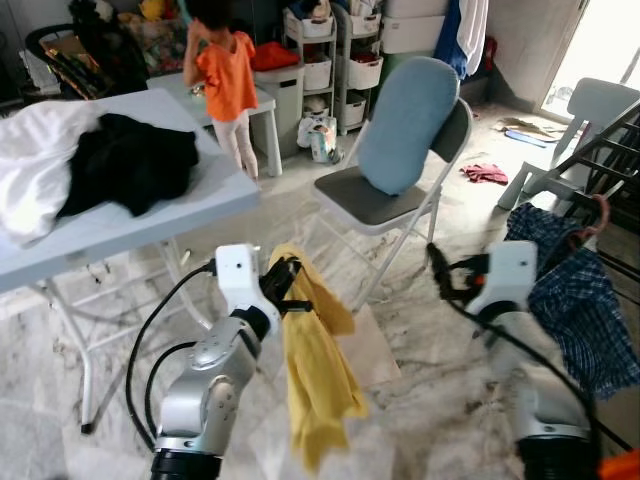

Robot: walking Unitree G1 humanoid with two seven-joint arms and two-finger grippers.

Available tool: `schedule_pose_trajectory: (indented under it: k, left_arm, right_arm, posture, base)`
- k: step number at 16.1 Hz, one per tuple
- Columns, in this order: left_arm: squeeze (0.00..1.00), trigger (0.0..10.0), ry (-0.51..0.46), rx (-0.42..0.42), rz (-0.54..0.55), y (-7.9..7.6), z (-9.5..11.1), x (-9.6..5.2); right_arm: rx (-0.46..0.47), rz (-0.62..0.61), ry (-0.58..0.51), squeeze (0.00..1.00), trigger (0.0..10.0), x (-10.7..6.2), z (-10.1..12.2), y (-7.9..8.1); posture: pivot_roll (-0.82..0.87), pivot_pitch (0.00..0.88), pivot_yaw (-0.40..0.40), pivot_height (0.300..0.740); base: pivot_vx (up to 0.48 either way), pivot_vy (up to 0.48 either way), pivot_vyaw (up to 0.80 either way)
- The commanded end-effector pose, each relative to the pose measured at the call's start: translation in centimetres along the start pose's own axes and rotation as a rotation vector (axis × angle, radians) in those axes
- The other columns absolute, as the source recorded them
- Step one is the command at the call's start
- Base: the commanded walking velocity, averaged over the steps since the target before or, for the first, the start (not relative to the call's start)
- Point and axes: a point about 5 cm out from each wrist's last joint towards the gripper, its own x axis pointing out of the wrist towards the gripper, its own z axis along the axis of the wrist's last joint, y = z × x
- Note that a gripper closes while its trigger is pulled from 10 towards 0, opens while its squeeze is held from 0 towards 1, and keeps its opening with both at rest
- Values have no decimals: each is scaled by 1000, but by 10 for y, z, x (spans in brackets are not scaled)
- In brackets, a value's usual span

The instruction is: Hang hanger

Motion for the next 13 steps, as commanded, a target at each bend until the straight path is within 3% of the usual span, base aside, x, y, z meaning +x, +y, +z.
schedule_pose_trajectory:
  k: [1, 5, 10, 13]
  left_arm:
    - [0, 10000, -13, 7, -15, -6, 3, 2]
    - [0, 10000, 13, 2, -17, -6, -4, 4]
    - [0, 10000, 34, 18, -38, -9, -13, 10]
    - [0, 10000, 33, 83, -10, 2, -11, 14]
  right_arm:
    - [-8, -3, 4, 0, 10000, -1, -2, -3]
    - [-12, -4, 1, 0, 10000, -4, -4, -3]
    - [-18, -75, -14, 0, 10000, -13, -1, -21]
    - [-62, -104, -32, 0, 10000, -17, 2, -24]
  posture:
    - [-121, 0, 10, 740]
    - [-146, 0, 27, 740]
    - [-182, 0, 43, 740]
    - [-197, 0, 89, 740]
  base:
    - [0, 480, 0]
    - [0, 480, 0]
    - [0, 480, 0]
    - [0, 480, 0]
